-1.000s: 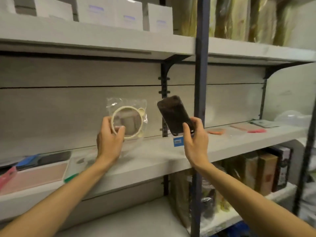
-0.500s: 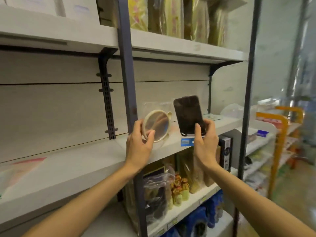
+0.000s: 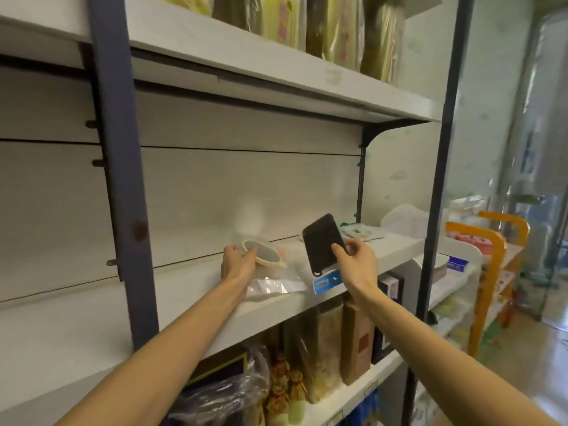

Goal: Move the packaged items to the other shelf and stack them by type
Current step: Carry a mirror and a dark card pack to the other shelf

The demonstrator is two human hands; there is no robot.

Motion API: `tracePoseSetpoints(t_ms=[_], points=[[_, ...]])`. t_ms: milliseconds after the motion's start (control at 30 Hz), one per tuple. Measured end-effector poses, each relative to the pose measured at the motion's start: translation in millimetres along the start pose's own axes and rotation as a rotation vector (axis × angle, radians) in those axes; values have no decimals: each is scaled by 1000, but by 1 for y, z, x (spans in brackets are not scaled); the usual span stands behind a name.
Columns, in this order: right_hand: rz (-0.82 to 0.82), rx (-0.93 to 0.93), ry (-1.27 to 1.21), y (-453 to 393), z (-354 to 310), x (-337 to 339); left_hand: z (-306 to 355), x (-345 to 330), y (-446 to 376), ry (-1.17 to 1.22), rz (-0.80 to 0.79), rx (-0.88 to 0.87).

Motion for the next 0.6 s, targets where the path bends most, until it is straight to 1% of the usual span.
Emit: tracePoseSetpoints(t_ms=[167, 300, 333, 433, 533, 600], points=[[-118, -41, -9, -46, 32, -13, 7, -17, -43, -126, 84, -45], [-175, -55, -23, -70, 49, -15, 10, -24, -71, -225, 114, -32], [-195, -53, -19, -76, 53, -14, 8, -24, -77, -292, 107, -35], [-249, -40, 6, -93, 61, -12, -2, -25, -92, -603, 77, -89], [-267, -14, 44, -113, 75, -10, -7, -31, -96, -818, 101, -174], [-265, -8, 44, -125, 86, -9, -4, -43, -94, -946, 129, -261]])
Point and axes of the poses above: each hand's wrist, its own y-axis away from the middle knuckle, its own x-axis out of the back of the hand, z = x × y, the point moved 1 cm from there along -y, towards the middle knuckle, and after that the axes turned 6 degrees about x, right-handed, at the moved point
